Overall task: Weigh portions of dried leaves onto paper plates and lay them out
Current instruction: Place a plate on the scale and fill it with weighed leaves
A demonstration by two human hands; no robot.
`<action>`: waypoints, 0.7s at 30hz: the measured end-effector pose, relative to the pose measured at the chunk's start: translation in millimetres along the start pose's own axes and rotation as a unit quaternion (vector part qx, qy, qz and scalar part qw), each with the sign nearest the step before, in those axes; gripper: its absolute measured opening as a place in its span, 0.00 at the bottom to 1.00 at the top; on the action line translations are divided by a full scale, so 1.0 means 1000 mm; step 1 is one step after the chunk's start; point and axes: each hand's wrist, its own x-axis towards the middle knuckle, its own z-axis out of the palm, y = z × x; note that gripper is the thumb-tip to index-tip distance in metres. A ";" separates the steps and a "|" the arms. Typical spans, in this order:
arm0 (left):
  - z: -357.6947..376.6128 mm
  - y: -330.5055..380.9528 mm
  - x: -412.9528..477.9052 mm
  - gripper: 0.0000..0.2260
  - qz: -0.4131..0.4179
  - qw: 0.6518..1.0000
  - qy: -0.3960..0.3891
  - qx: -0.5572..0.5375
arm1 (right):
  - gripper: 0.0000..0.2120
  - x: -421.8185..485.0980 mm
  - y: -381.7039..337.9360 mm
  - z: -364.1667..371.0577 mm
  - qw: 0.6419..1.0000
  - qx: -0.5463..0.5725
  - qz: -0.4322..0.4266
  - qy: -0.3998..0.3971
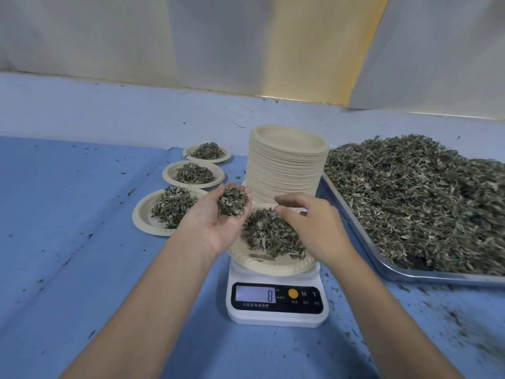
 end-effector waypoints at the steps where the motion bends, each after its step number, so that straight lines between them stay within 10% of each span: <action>1: 0.000 0.000 0.000 0.11 0.002 1.000 0.000 0.002 | 0.12 0.000 0.000 0.001 1.000 -0.019 -0.004 -0.008; 13: 0.000 -0.002 0.000 0.09 -0.001 1.000 0.001 0.001 | 0.18 -0.006 -0.002 0.016 0.978 -0.181 -0.064 -0.082; 21: -0.002 -0.004 0.001 0.09 0.008 1.000 0.008 0.019 | 0.08 -0.008 -0.011 0.013 0.994 -0.028 -0.070 0.083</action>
